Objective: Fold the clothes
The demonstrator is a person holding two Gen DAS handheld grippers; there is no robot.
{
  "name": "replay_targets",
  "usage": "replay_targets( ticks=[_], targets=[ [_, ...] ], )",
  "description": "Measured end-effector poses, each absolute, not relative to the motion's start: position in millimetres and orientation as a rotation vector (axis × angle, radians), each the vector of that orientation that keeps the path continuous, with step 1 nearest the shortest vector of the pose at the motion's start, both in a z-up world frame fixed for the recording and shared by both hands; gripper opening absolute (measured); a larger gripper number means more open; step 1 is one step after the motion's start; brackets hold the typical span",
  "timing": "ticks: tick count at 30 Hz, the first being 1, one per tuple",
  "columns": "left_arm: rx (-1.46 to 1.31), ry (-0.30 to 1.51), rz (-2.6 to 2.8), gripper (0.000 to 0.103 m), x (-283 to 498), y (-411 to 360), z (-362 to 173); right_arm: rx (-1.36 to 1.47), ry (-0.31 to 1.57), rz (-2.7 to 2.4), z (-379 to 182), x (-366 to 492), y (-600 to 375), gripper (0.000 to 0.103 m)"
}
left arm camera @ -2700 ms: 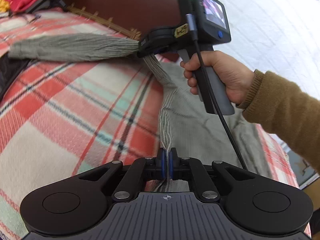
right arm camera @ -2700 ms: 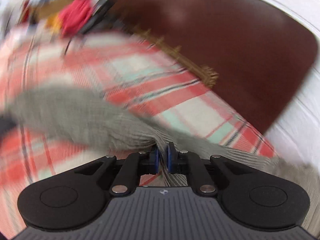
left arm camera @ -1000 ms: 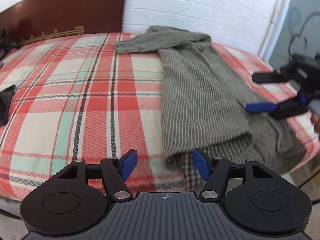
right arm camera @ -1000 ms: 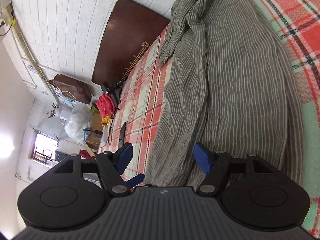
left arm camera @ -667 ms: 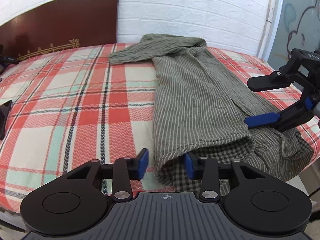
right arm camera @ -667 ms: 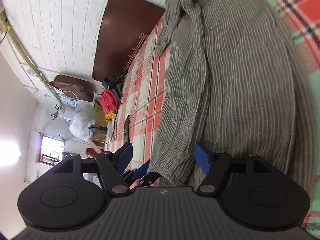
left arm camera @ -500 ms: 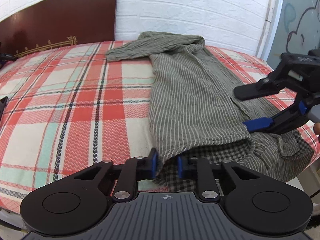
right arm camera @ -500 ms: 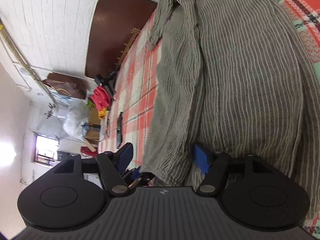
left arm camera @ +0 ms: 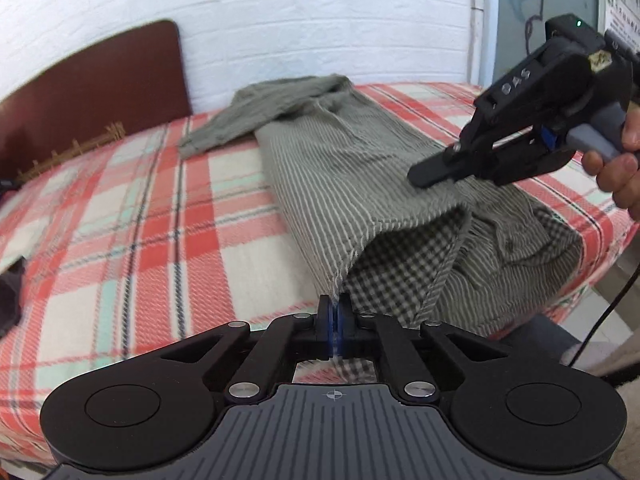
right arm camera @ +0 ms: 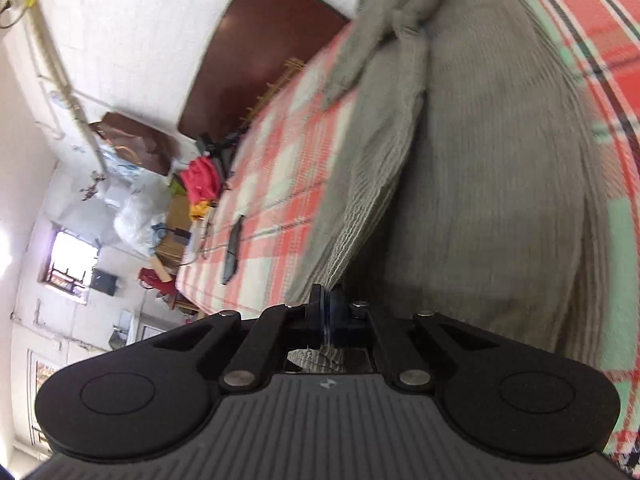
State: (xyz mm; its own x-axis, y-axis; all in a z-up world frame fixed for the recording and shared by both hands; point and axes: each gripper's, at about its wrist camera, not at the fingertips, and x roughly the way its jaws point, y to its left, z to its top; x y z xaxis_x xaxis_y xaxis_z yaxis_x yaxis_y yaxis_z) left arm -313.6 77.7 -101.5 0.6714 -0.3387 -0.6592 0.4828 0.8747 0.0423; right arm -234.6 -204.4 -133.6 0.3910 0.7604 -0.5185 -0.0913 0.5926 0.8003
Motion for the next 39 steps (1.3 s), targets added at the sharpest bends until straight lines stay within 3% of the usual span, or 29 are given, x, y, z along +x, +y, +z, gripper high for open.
replay_targets(
  ticks=[4,5,7,9,11,15,22,26,29,30,31,32,33,34,35,39],
  targets=[
    [0.214,0.734,-0.491,0.003,-312.3,80.6,-111.1,0.716,1.083,0.518,-156.7,-239.6,-205.2,0.004],
    [0.196,0.747,-0.501,0.018,-311.7,84.7,-111.5,0.736,1.081,0.520,-159.5,-239.9,-206.8,0.004],
    [0.150,0.769,-0.519,0.025,-312.0,95.3,-109.9,0.754,1.074,0.520,-159.7,-239.8,-209.4,0.005],
    [0.098,0.775,-0.519,0.046,-312.8,108.4,-104.8,0.751,1.061,0.514,-156.2,-241.6,-211.8,0.008],
    [0.032,0.754,-0.487,0.057,-313.9,121.3,-96.0,0.740,1.028,0.506,-148.3,-245.7,-214.5,0.016],
    [-0.222,0.726,-0.472,0.060,-296.2,145.4,-89.5,0.697,0.940,0.505,-127.8,-253.6,-216.2,0.041],
    [-0.656,0.827,-0.536,0.060,-246.0,153.2,-126.0,0.672,0.923,0.536,-122.9,-255.9,-205.5,0.049],
    [-0.649,0.866,-0.529,0.075,-235.3,143.3,-135.2,0.702,0.955,0.546,-131.6,-256.3,-203.5,0.049],
    [-0.638,0.896,-0.558,0.073,-234.6,133.6,-143.5,0.717,0.980,0.563,-138.1,-254.8,-200.0,0.049],
    [-0.627,0.897,-0.568,0.065,-235.7,130.4,-144.1,0.718,0.988,0.568,-140.3,-253.6,-197.9,0.049],
    [-0.616,0.901,-0.575,0.050,-236.6,127.4,-144.9,0.715,0.994,0.571,-142.5,-251.6,-194.9,0.049],
    [-0.604,0.912,-0.570,0.020,-237.1,125.3,-146.5,0.712,1.001,0.575,-144.6,-249.6,-191.8,0.049],
    [-0.591,0.918,-0.566,0.012,-238.1,123.7,-147.5,0.709,1.007,0.578,-146.8,-247.6,-188.7,0.042],
    [-0.577,0.906,-0.559,0.005,-241.0,123.6,-146.3,0.707,1.013,0.581,-148.6,-245.4,-185.9,0.016],
    [-0.562,0.893,-0.553,0.000,-244.3,123.8,-144.4,0.713,1.015,0.584,-149.0,-243.0,-184.5,0.003],
    [-0.516,0.862,-0.532,0.000,-258.5,128.6,-136.0,0.686,0.981,0.661,-137.3,-243.5,-179.9,0.003]
  ],
)
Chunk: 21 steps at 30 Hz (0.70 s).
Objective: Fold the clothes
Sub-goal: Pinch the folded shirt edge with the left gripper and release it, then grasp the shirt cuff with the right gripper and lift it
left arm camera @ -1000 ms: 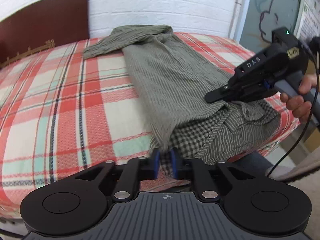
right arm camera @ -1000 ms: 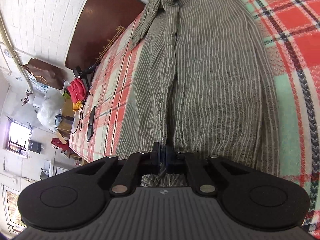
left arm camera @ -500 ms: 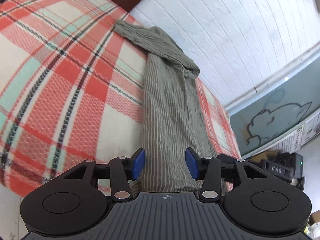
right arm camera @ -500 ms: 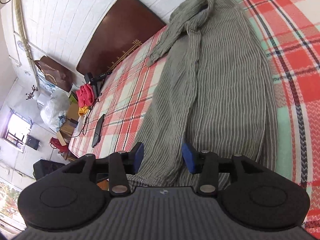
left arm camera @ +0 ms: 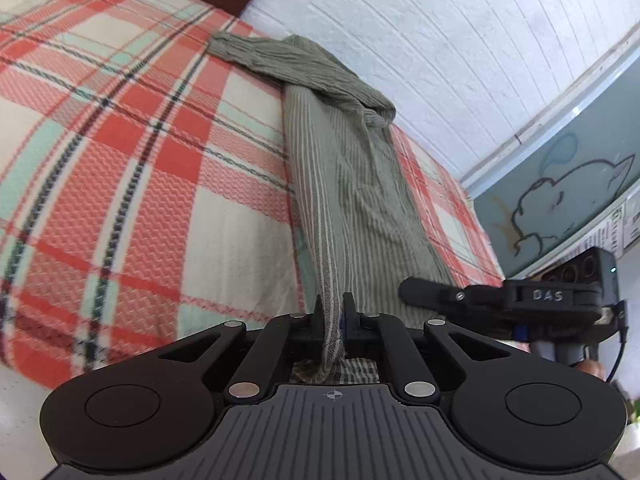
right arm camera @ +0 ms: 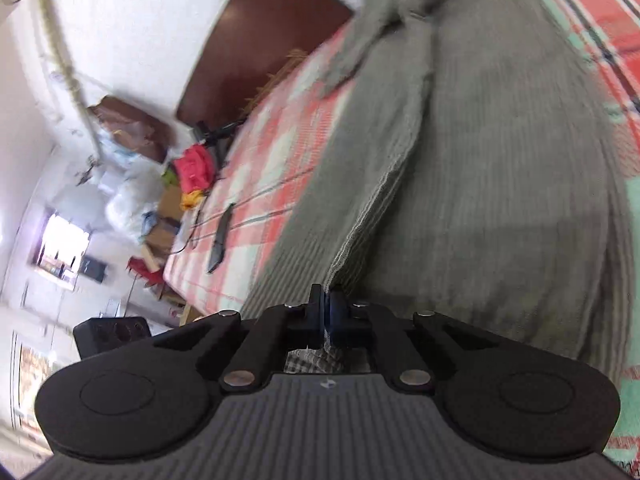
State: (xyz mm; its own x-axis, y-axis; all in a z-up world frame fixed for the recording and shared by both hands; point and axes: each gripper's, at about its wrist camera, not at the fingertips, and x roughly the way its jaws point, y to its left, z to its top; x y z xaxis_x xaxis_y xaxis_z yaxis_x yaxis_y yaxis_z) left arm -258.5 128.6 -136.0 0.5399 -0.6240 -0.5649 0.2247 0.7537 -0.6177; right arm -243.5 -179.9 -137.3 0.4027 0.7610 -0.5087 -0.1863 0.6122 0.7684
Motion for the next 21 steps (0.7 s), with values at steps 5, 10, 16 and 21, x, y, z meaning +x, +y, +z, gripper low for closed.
replay_targets(
  ticks=[5,10,16,21],
  targets=[
    [-0.508,0.892,-0.509,0.017,-262.5,133.5,-148.2,0.689,1.086,0.597,-156.1,-238.1,-183.4,0.004],
    [-0.452,0.814,-0.477,0.060,-264.2,148.3,-118.7,0.694,1.016,0.591,-135.0,-237.0,-200.8,0.026],
    [-0.473,0.676,-0.444,0.067,-233.6,160.2,-85.8,0.528,0.879,0.532,-89.4,-199.0,-213.1,0.043],
    [-0.431,0.632,-0.366,0.071,-178.6,133.8,-77.9,0.317,0.773,0.538,-50.3,-143.1,-193.4,0.045]
  ],
)
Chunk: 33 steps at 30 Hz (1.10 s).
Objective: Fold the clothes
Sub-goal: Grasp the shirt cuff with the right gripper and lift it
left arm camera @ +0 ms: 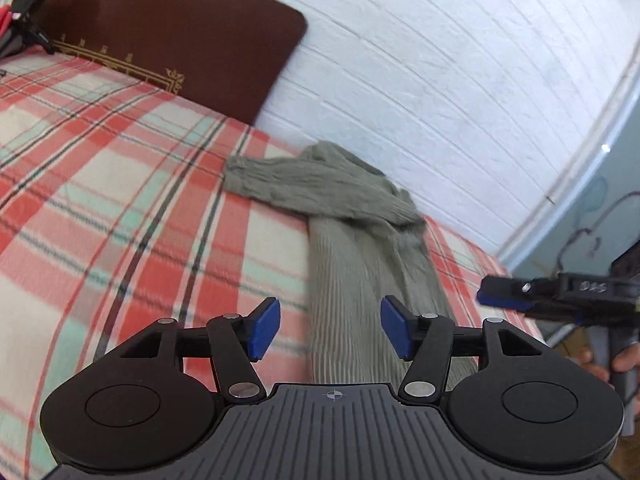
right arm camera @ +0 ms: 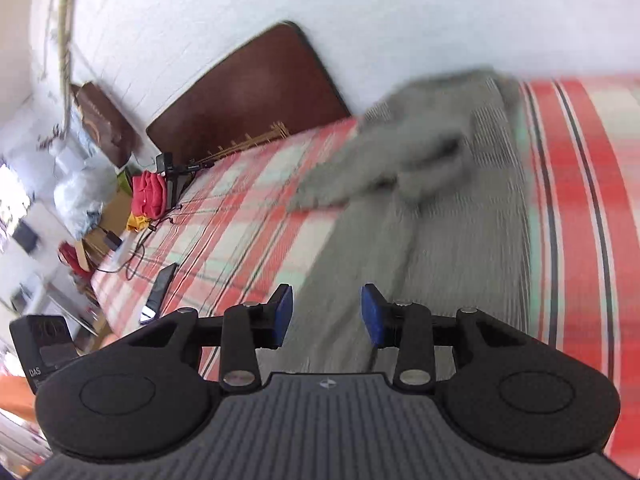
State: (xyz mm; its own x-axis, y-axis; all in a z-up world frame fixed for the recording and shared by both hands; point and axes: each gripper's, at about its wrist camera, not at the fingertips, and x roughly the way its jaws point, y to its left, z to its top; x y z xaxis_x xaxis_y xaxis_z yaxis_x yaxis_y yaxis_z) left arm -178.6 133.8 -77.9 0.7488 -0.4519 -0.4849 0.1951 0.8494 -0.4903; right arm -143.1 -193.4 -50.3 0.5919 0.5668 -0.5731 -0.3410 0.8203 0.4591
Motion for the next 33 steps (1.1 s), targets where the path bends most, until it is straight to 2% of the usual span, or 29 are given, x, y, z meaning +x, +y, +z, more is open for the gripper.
replay_targets(
  ticks=[1,3,9,13,21,26,27,28,29,33],
  targets=[
    [-0.439,0.635,-0.358,0.072,-169.5,129.5,-79.4,0.263,0.747,0.545,-43.7,-132.0,-184.0,0.052],
    [-0.454,0.640,-0.347,0.075,-152.2,120.8,-82.5,0.140,0.708,0.547,-36.9,-109.5,-162.5,0.058],
    [-0.458,0.681,-0.425,0.079,-141.6,94.6,-101.7,-0.061,0.768,0.640,-54.0,-34.8,-96.9,0.059],
    [-0.460,0.733,-0.455,0.079,-136.9,86.3,-122.0,-0.188,0.791,0.682,-69.0,-0.5,-55.7,0.068],
    [-0.372,0.722,-0.488,0.079,-140.9,79.3,-143.7,-0.526,0.801,0.683,-114.6,31.2,9.9,0.068],
    [-0.379,0.709,-0.506,0.081,-141.9,80.0,-143.2,-0.551,0.817,0.676,-132.0,45.0,17.3,0.067],
    [-0.382,0.711,-0.506,0.081,-141.8,80.1,-143.0,-0.520,0.830,0.671,-130.6,50.5,16.0,0.052],
    [-0.386,0.713,-0.506,0.081,-141.6,80.4,-142.5,-0.479,0.849,0.659,-127.2,56.0,13.2,0.016],
    [-0.393,0.718,-0.506,0.081,-141.0,81.4,-141.0,-0.438,0.855,0.640,-121.5,59.5,8.1,0.007],
    [-0.502,0.736,-0.494,0.080,-133.4,101.2,-128.5,-0.242,0.778,0.645,-76.3,51.4,-31.8,0.007]
  ],
)
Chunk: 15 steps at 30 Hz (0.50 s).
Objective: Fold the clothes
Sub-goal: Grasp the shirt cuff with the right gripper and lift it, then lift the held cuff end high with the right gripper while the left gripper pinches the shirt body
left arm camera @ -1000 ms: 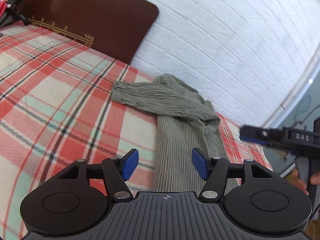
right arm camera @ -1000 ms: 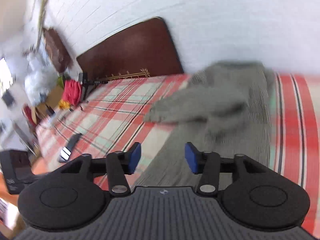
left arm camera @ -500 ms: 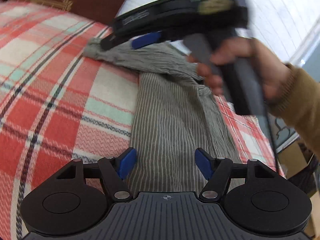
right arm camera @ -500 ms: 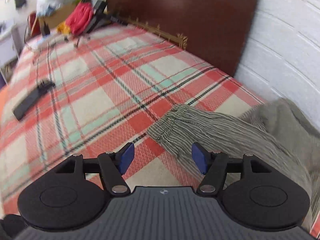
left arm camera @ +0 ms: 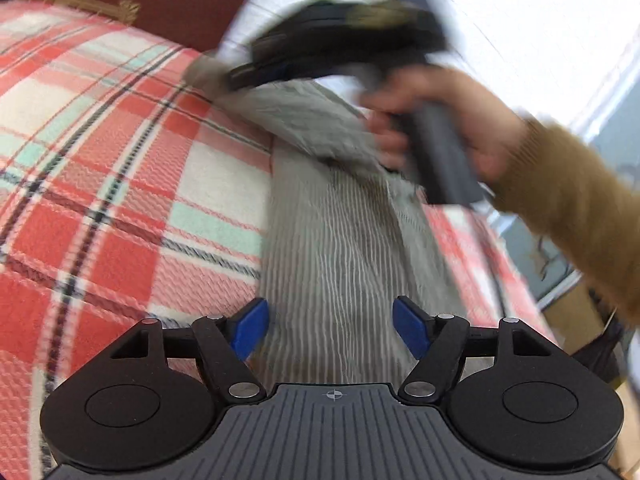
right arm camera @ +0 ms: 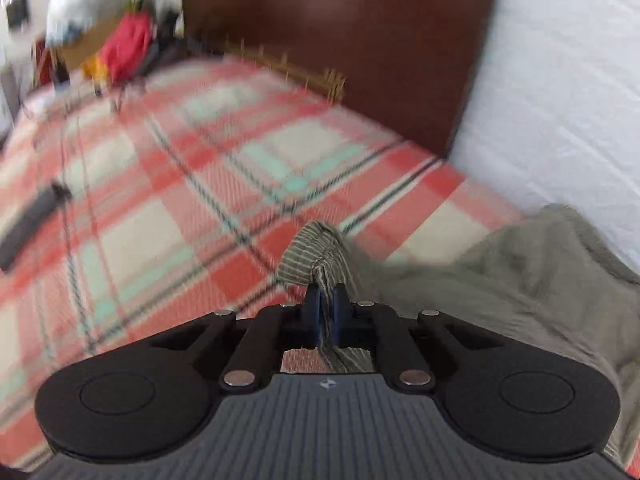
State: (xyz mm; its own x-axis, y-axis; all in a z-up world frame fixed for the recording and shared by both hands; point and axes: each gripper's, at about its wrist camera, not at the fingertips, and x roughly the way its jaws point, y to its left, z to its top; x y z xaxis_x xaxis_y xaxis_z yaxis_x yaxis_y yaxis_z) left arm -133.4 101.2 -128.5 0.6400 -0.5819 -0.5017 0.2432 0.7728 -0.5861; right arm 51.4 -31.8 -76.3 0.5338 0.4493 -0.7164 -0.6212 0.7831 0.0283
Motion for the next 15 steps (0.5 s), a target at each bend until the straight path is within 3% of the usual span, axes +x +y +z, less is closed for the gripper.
replay_targets(
  ticks=[6,11,15],
  targets=[
    [-0.456,0.631,-0.419,0.081,-95.2,118.3,-90.7,0.074,0.611,0.646,9.6,7.6,-133.8,0.007],
    [-0.357,0.632,-0.443,0.081,-30.5,89.4,-72.9,0.229,0.447,0.603,71.1,-22.3,-204.9,0.007],
    [-0.479,0.705,-0.448,0.081,23.5,78.2,-77.0,0.296,0.361,0.579,93.6,-37.4,-242.3,0.007]
  ],
)
